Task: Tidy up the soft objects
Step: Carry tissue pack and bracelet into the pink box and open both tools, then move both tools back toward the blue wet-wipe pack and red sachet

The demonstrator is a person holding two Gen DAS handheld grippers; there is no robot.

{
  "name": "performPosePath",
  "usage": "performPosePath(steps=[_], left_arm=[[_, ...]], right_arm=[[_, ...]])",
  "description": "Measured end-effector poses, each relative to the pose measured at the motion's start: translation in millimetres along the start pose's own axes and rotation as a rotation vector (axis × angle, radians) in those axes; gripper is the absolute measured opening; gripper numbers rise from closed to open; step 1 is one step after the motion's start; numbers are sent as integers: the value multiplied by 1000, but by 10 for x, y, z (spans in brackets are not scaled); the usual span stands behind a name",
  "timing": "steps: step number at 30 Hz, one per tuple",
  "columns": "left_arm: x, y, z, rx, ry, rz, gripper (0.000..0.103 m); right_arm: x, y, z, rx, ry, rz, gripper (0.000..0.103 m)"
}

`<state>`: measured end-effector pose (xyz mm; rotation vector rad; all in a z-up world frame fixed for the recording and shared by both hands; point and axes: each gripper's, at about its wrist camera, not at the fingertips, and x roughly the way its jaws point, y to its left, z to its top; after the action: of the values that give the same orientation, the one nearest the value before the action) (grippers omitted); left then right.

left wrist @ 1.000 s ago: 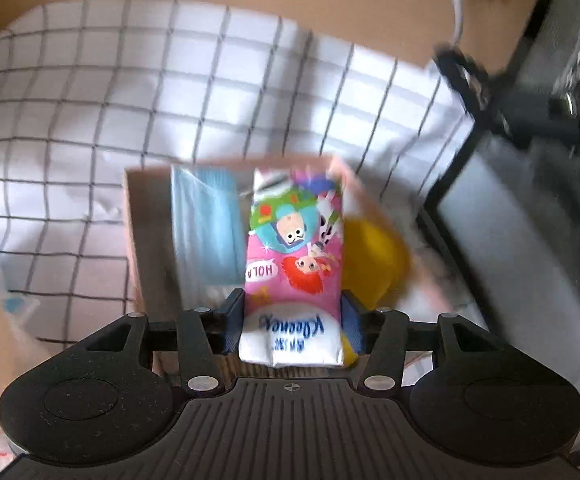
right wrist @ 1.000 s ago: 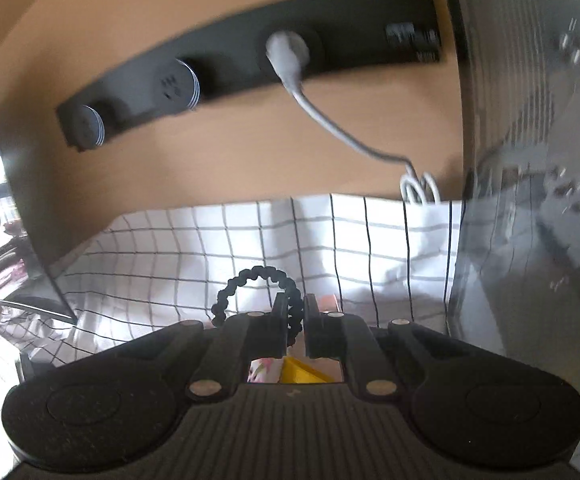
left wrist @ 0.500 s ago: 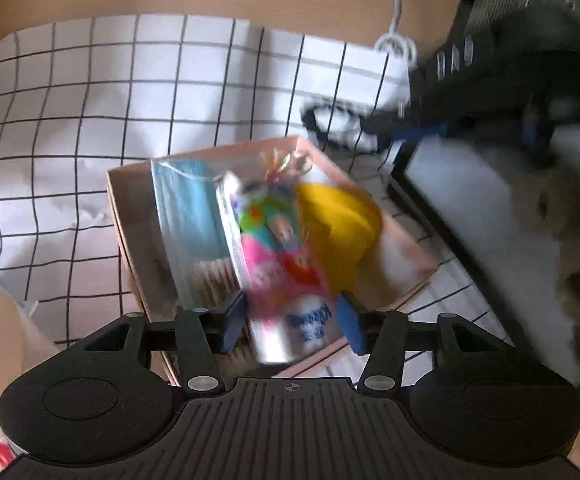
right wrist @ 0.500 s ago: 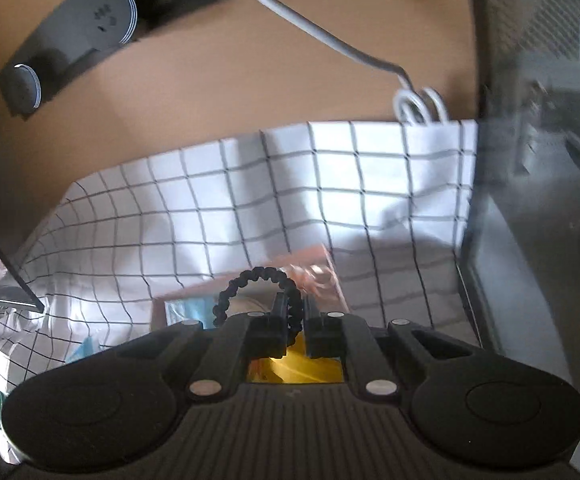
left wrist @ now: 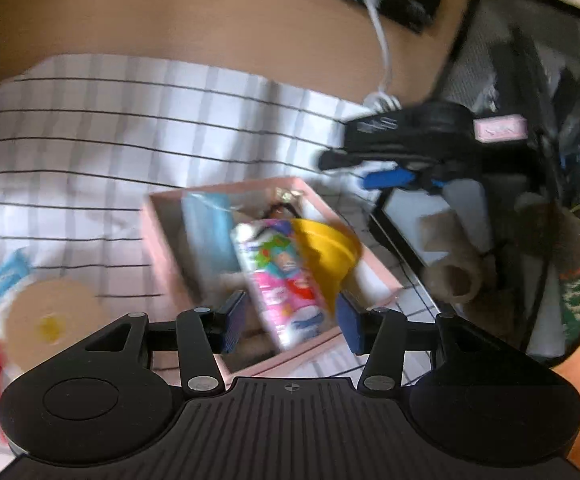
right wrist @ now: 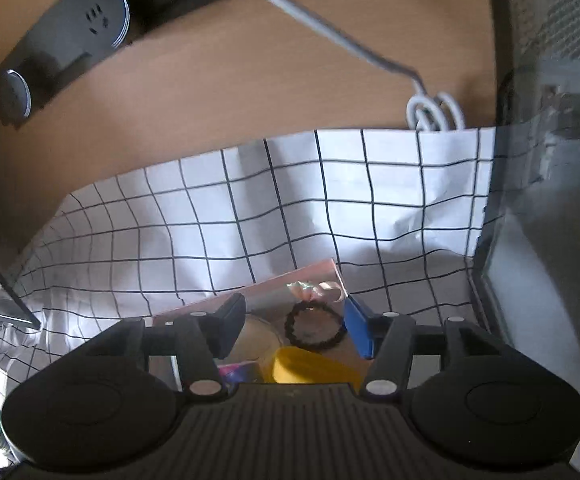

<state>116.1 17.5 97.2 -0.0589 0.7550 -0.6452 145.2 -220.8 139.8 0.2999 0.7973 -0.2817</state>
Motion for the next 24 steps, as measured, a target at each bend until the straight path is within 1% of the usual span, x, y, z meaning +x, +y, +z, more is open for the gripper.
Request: performPosePath(steps=[2,4,6,9,13,16,18,21,22,24], left_arm=[[-231,146,-79,-28,-34,47,53],[-470,308,-177,-69,-72,91,53],[-723,523,-309,-124,-106,161,53],[-1050,871,-519,-206,-136,278,53],[-1513,1279,-723,-296,-189,403,53],[-1842,1527,-814,-327,-227,463,53],[-1975,1648,-860,-332,-225,489,53],[-2071,1804,-971,-340,-210,505,53],[-2073,1839,-1011,-342,-202,499,53],[-2060,1863,-1104,-345,-189,473,53]], right_arm=[[-172,78,9,-19,-18,-4,56],[-350,216,26,-42,-39,3,60],[-497,428,48,-72,-56,20,62],[-633,924,92,-164,-54,62,63],[-661,1781,157,-280,-12,145,64],[-581,2436,163,-338,73,253,67],[-488,2782,118,-376,142,291,67],[-293,3234,9,-464,249,293,67],[-205,3371,-40,-509,289,280,67],[-53,3526,-137,-571,352,241,67]])
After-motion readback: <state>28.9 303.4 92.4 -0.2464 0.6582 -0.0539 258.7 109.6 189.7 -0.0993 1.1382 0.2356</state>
